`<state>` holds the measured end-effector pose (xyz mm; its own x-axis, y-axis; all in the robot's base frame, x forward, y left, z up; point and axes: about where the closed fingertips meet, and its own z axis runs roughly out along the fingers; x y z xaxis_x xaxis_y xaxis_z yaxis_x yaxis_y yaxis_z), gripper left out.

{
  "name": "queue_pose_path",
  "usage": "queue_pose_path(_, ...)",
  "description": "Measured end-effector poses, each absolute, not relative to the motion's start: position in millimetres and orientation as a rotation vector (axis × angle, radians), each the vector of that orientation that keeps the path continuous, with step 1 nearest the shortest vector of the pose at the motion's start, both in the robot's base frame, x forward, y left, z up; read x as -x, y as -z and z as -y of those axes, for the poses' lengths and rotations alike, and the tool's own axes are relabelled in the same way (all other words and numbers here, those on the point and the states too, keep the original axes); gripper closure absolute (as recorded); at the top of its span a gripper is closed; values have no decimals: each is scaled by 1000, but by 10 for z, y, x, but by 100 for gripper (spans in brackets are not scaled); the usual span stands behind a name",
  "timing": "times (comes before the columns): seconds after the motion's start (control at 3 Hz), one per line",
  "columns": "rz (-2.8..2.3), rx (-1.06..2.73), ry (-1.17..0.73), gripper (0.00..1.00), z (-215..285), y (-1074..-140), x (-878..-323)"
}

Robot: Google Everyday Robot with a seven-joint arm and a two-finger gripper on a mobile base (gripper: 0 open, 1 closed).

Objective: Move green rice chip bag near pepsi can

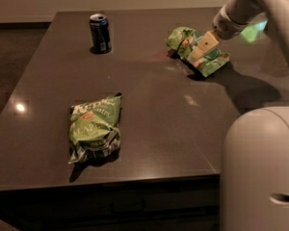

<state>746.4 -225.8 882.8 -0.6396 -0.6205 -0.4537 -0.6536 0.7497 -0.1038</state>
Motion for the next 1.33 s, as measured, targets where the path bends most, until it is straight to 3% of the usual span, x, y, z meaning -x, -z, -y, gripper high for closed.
queue_pose_path(0.33, -2517, 975, -143, 3, 2064, -8582, -7603)
queue_pose_path(1.33, -2503, 1153, -133, 72, 1543, -8746, -7600)
